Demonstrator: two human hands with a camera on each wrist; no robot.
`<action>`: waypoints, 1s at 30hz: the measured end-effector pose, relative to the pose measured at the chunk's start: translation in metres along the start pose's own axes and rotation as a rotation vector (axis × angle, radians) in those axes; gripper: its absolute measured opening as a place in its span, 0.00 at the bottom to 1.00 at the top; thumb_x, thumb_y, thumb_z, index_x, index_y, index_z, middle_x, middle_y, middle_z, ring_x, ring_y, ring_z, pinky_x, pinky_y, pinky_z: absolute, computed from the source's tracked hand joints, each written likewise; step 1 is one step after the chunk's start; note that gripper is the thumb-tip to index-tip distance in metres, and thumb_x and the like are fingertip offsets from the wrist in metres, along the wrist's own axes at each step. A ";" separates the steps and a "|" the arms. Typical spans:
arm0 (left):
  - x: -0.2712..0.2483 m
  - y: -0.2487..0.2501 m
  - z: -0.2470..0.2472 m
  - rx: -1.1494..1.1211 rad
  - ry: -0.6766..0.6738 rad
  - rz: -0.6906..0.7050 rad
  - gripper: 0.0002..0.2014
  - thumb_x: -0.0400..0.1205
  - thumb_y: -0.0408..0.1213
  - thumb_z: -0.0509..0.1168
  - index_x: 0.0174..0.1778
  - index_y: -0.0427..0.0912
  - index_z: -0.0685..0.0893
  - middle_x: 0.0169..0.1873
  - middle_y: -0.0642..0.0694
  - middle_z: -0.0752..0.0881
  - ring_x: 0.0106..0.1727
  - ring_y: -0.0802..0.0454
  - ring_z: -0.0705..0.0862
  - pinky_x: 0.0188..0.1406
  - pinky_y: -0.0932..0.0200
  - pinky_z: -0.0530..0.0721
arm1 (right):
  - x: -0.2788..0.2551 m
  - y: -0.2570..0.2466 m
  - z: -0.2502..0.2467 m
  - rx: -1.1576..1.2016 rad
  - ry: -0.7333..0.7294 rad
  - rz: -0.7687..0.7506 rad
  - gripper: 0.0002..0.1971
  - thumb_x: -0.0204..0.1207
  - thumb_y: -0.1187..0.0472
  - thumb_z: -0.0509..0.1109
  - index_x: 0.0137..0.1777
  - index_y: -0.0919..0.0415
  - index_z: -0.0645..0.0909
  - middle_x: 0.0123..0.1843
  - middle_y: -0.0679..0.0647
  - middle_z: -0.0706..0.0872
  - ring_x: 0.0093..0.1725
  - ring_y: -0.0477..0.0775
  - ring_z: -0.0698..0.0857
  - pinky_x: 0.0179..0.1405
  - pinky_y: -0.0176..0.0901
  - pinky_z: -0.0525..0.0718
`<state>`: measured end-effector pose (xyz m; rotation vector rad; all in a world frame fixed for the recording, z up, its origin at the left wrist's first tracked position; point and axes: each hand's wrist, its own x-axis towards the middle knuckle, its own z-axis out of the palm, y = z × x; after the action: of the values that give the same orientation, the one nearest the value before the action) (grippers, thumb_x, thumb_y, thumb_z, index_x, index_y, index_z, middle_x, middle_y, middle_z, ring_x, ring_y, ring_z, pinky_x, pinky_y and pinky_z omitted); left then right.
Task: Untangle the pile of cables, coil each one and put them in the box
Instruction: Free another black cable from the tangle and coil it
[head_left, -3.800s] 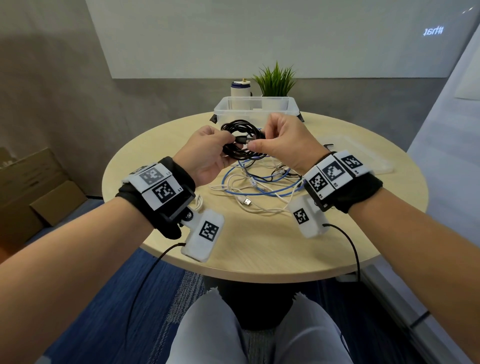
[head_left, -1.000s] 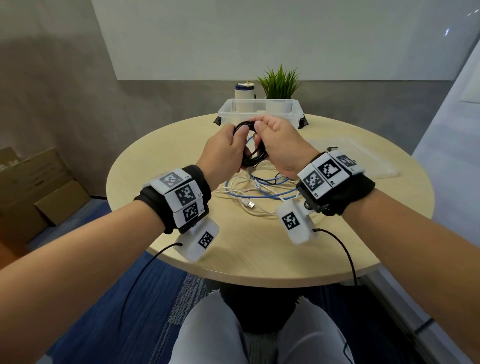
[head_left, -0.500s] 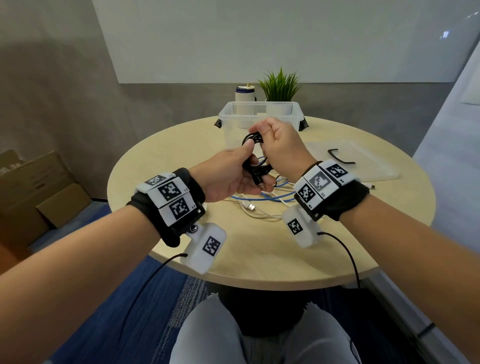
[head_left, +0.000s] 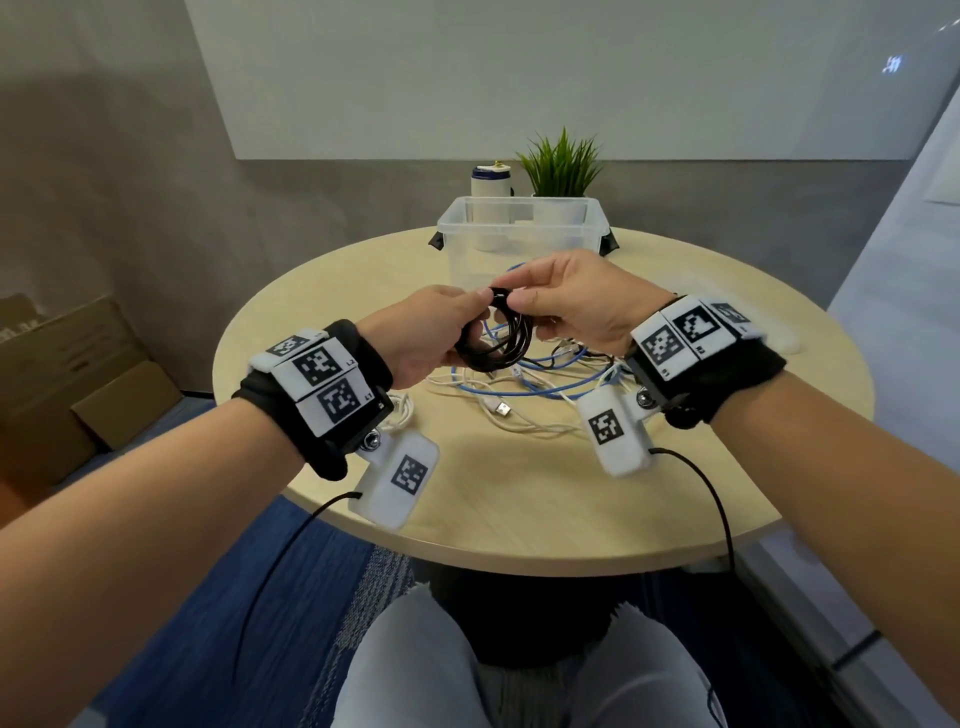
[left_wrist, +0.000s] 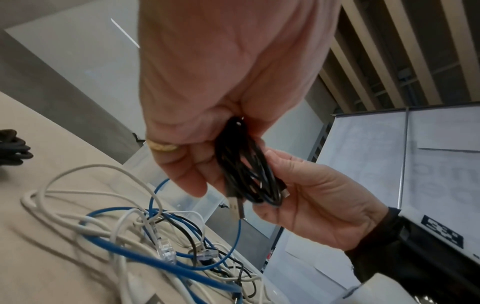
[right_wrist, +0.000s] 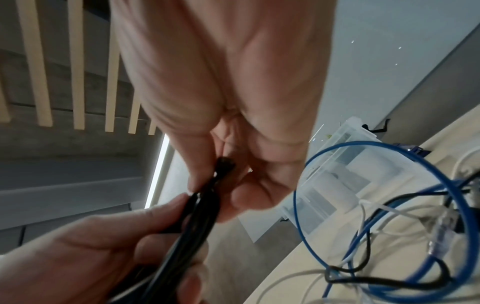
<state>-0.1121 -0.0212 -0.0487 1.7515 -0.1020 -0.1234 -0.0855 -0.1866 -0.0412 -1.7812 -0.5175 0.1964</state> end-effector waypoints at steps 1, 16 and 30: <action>0.000 0.000 0.000 0.023 0.002 -0.003 0.14 0.88 0.41 0.55 0.38 0.41 0.75 0.26 0.48 0.71 0.23 0.56 0.72 0.25 0.63 0.81 | 0.000 -0.001 0.001 -0.004 0.004 0.015 0.09 0.79 0.72 0.66 0.53 0.62 0.85 0.37 0.53 0.88 0.37 0.48 0.84 0.30 0.33 0.80; -0.022 -0.014 -0.024 0.307 -0.014 -0.176 0.11 0.88 0.32 0.54 0.40 0.34 0.75 0.34 0.41 0.75 0.31 0.49 0.78 0.24 0.53 0.88 | 0.002 0.009 0.028 -0.691 -0.033 0.126 0.12 0.81 0.62 0.63 0.56 0.64 0.86 0.45 0.54 0.87 0.43 0.50 0.83 0.46 0.43 0.83; -0.027 -0.025 -0.032 1.005 -0.131 -0.206 0.05 0.80 0.40 0.64 0.46 0.43 0.82 0.37 0.53 0.91 0.25 0.56 0.75 0.26 0.65 0.73 | -0.010 0.006 0.020 -1.083 -0.006 0.229 0.16 0.77 0.53 0.70 0.45 0.68 0.88 0.36 0.65 0.82 0.35 0.53 0.77 0.35 0.40 0.73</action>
<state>-0.1340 0.0178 -0.0666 2.7565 -0.0830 -0.3861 -0.1011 -0.1749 -0.0541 -2.9008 -0.4473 0.0715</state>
